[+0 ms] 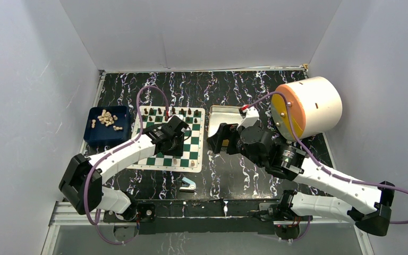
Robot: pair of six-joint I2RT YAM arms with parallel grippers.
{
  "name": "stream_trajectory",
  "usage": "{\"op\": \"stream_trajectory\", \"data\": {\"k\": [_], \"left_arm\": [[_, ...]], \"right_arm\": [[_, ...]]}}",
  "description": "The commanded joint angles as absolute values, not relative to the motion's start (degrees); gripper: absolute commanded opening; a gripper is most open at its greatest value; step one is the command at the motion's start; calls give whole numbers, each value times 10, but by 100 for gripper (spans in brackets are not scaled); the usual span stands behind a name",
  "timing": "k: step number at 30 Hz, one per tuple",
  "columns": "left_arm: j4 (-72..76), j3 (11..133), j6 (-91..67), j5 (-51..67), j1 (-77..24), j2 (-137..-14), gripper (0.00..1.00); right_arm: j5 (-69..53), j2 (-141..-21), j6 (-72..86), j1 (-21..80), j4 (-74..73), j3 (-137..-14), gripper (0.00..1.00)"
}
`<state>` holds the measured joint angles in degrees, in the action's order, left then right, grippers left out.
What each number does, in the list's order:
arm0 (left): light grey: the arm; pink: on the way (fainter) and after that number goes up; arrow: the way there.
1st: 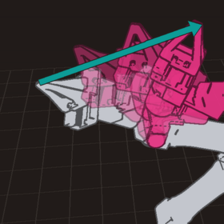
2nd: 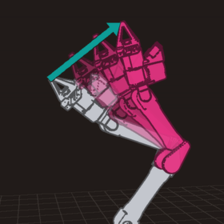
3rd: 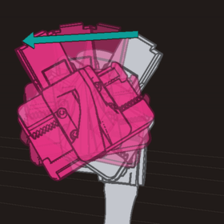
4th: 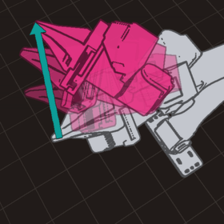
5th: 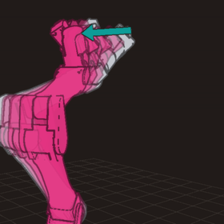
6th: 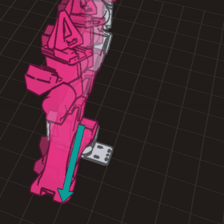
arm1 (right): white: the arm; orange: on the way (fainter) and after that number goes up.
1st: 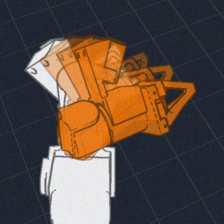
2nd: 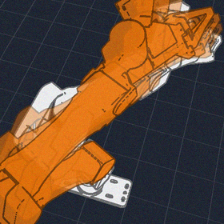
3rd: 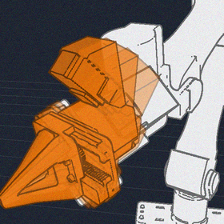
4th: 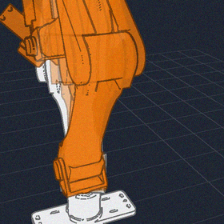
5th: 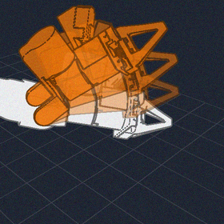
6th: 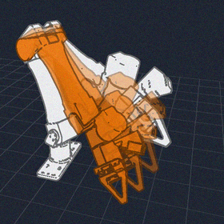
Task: Set up the chess pieces on the board
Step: Place the chess piece on the chessboard, then pick up the chess piece from the storage box.
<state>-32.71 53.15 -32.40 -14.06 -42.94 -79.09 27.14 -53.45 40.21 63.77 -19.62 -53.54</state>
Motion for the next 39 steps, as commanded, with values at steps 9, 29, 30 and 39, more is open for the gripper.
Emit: {"op": "stream_trajectory", "data": {"k": [9,29,30,39], "left_arm": [[-383,672,-325,-157,-422,-796,36],[-366,824,-208,-123,30,-895,36],[-366,841,-212,-112,53,-911,34],[-318,904,-214,-122,125,-998,33]], "right_arm": [[245,-523,420,636,-202,-515,99],[215,-491,402,636,-194,-483,99],[219,-488,399,636,-193,-483,99],[267,-484,362,636,-190,-498,99]]}}
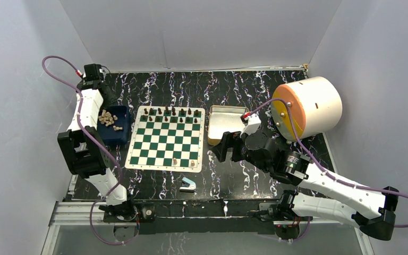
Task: Set up the chess pieces on the board
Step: Pick up the chess piece from the storage box.
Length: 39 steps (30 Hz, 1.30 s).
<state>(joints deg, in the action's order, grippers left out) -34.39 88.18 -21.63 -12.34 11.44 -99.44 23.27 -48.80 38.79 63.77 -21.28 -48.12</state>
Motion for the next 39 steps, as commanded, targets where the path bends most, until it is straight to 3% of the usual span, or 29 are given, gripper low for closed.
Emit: {"op": "stream_trajectory", "data": {"k": [1,15,39], "left_arm": [[-315,905,-214,-124,129,-1010,32],[-282,920,-194,-134,165,-1099,26],[-277,943,-181,-98,180,-1168,25]], "right_arm": [[269,-486,358,636,-189,-502,99],[285,-521,330,636,-175,-518,99],[273,-563,315,636,-150,-527,99]]}}
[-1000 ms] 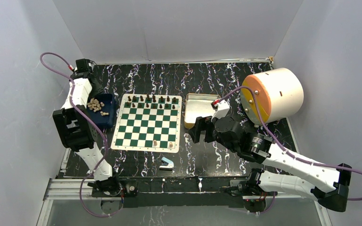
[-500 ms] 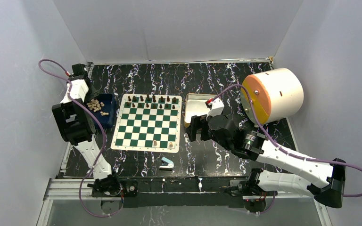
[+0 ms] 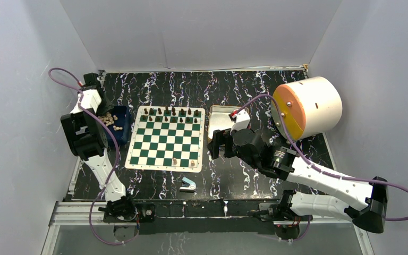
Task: Set up the chess pieces on the board
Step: Pick up the chess piece from the storage box.
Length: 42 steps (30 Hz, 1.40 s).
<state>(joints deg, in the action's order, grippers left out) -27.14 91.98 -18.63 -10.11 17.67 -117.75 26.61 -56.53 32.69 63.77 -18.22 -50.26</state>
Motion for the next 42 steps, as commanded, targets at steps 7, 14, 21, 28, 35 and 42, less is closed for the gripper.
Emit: {"op": "stream_trajectory", "data": {"k": [7,14,21,28,35,42], "left_arm": [[-303,950,-176,-102,180,-1152,18],[-350,980,-175,-94,180,-1146,9],[-397,997,-180,-92,180,-1139,8],[-430,1008,-183,-85,179,-1118,8],[-439,1019,-182,-72,174,-1085,8],[-467,1041,-182,-72,157,-1059,9]], "right_arm": [[271,-554,311,636,-152,-522,99],[267,-548,314,636,-151,-520,99],[262,-544,314,636,-163,-527,99],[254,-535,320,636,-175,-532,99],[249,-530,331,636,-189,-533,99],[250,-519,347,636,-192,-529,99]]}}
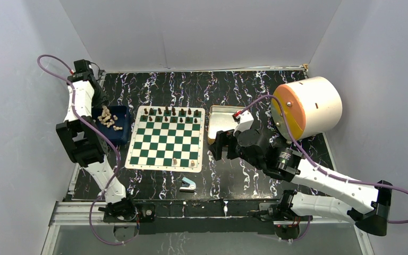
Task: Set up the chess pieces on the board
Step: Pick up the chess piece from the storage box, then place the chess piece on the chessboard.
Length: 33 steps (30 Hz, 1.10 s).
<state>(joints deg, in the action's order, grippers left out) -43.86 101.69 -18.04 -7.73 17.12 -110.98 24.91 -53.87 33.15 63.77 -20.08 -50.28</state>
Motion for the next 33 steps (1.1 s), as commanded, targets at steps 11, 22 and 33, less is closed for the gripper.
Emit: {"op": "stream_trajectory", "data": {"k": [11,22,33], "left_arm": [[-502,982,-161,-57,74,-981,9],[-516,849,-164,-48,-58,-866,10],[-515,747,-200,-46,-141,-766,10]], "right_arm": [[238,-494,375,636,-215,-516,99],[256,-482,376,636,-231,-524,99],[257,-496,375,636,-244,-530,99]]}}
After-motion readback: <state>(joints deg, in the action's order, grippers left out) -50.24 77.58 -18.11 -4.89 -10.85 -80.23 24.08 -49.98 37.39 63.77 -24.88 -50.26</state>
